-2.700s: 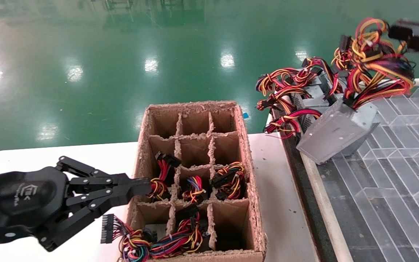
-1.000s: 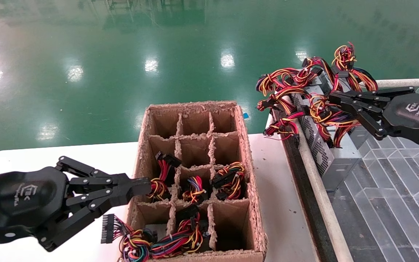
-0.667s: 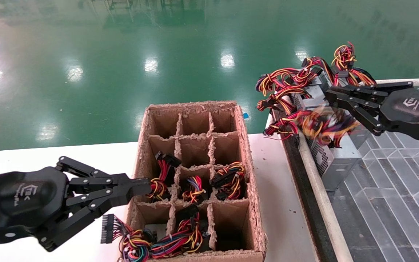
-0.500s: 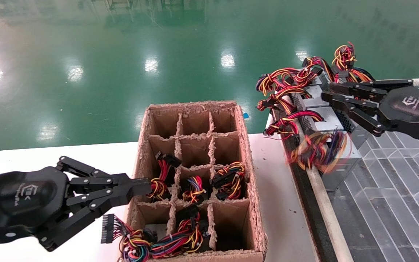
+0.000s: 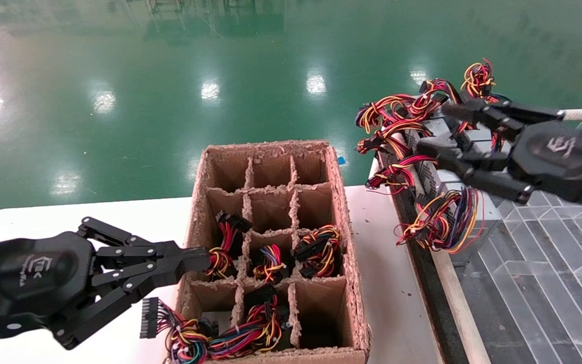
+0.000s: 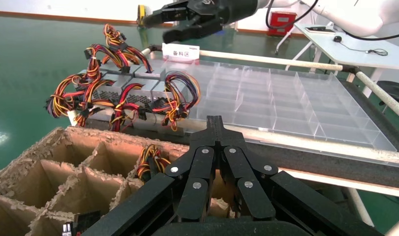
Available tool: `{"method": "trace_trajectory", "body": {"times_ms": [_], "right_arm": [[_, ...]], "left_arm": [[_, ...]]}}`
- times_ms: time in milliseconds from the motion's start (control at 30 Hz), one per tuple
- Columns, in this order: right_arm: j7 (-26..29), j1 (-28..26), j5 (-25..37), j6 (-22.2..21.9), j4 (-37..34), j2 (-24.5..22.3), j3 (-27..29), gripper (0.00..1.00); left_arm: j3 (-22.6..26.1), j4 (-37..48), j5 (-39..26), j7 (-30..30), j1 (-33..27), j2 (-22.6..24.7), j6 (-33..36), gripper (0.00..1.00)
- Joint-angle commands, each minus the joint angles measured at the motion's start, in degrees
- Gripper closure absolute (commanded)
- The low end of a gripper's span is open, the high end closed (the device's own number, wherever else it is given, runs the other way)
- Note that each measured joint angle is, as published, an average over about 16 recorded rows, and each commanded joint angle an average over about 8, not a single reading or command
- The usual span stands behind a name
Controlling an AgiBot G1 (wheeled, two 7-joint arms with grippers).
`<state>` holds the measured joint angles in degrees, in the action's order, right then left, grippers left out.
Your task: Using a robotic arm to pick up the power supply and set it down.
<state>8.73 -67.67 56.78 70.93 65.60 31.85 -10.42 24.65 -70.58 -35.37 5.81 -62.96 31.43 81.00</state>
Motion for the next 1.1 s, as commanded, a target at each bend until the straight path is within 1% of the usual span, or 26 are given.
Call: {"method": "trace_trajectory", "body": {"times_ms": [33, 67, 100, 333, 367, 1100], "right_arm": [[0.1, 0.3, -0.6, 0.6, 0.3, 0.1, -0.2, 0.0], [0.1, 0.4, -0.9, 0.9, 0.5, 0.2, -0.4, 0.0], [0.2, 0.5, -1.2, 1.2, 0.7, 0.3, -0.5, 0.0], [0.5, 1.4, -3.4, 3.4, 1.8, 0.7, -1.3, 0.0], [0.5, 1.5, -3.7, 3.7, 2.0, 0.8, -1.4, 0.0], [1.4, 4.2, -10.3, 10.2, 5.5, 2.2, -3.9, 0.0]], "left_arm": [[0.0, 0.0, 0.0, 0.0, 0.0, 0.0, 0.0, 1.0], [0.0, 0.0, 0.0, 0.0, 0.0, 0.0, 0.0, 0.99], [0.0, 0.0, 0.0, 0.0, 0.0, 0.0, 0.0, 0.94], [0.0, 0.0, 0.0, 0.0, 0.0, 0.0, 0.0, 0.07], [0.0, 0.0, 0.0, 0.0, 0.0, 0.0, 0.0, 0.0], [0.0, 0.0, 0.0, 0.0, 0.0, 0.0, 0.0, 0.0]]}}
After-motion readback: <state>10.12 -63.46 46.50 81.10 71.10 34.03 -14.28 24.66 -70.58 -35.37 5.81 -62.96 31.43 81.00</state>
